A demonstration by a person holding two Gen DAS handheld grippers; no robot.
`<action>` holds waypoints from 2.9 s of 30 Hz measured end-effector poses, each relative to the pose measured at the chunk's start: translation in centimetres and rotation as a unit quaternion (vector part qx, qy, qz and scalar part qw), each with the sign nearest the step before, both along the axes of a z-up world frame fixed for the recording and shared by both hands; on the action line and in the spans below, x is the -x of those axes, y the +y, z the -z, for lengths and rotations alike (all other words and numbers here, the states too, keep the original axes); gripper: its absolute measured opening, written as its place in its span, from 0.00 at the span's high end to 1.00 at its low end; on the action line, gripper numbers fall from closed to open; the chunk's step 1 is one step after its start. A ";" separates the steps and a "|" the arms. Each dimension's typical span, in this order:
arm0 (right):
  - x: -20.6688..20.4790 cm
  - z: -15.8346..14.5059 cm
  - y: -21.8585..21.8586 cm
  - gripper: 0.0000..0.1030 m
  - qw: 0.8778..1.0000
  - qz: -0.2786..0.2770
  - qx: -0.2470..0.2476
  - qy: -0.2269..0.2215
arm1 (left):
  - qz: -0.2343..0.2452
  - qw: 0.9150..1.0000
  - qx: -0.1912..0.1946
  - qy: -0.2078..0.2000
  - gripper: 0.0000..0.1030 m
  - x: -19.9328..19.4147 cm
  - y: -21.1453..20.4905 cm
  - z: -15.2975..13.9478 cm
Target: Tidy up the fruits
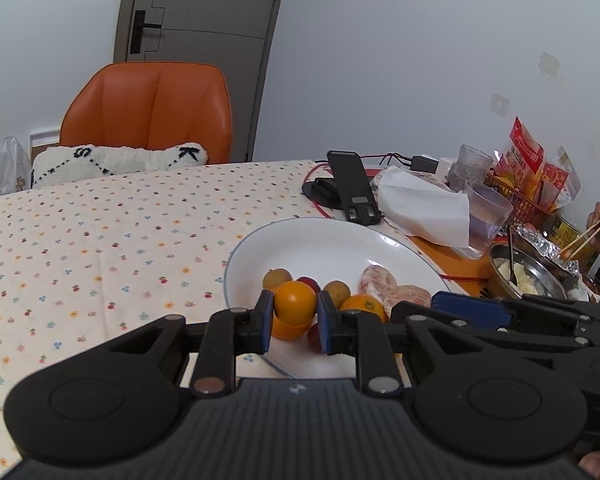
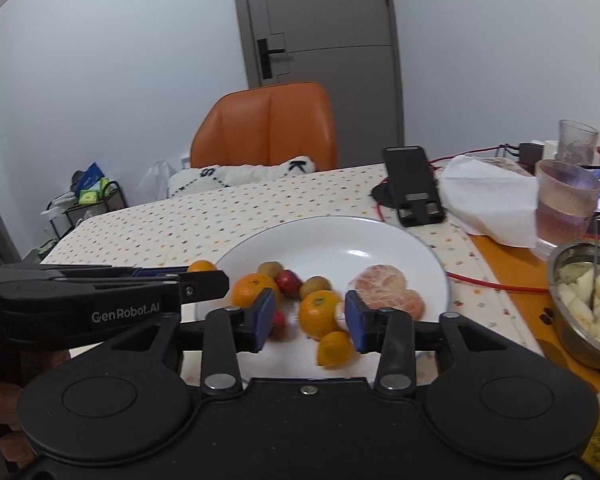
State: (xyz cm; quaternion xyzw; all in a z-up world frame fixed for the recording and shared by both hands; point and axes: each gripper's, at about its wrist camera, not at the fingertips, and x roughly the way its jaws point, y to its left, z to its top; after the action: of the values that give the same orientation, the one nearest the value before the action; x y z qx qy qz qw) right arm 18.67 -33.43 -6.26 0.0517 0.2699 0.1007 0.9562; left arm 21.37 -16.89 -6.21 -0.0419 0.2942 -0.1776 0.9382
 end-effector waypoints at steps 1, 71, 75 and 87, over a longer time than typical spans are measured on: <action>0.0 0.0 -0.2 0.60 1.000 0.002 0.000 0.000 | 0.003 1.000 0.001 0.002 0.79 -0.1 -0.2 0.0; 11.9 -5.7 9.7 0.02 0.992 -0.107 0.005 -0.066 | -0.201 0.978 -0.023 -0.042 0.09 19.1 16.0 -5.8; 12.5 -5.8 9.8 0.00 0.992 -0.111 0.003 -0.061 | -0.212 0.976 -0.028 -0.036 0.06 19.8 16.6 -6.1; 13.5 -5.4 9.9 0.00 0.992 -0.118 -0.009 -0.036 | -0.212 0.976 -0.057 -0.010 0.01 20.6 17.2 -5.8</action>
State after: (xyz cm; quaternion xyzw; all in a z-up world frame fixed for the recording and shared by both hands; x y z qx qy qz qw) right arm 5.16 -23.48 -0.82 0.0248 0.2388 0.2170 0.9462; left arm 0.78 0.32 -0.45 -0.0479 0.2789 0.0419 0.9582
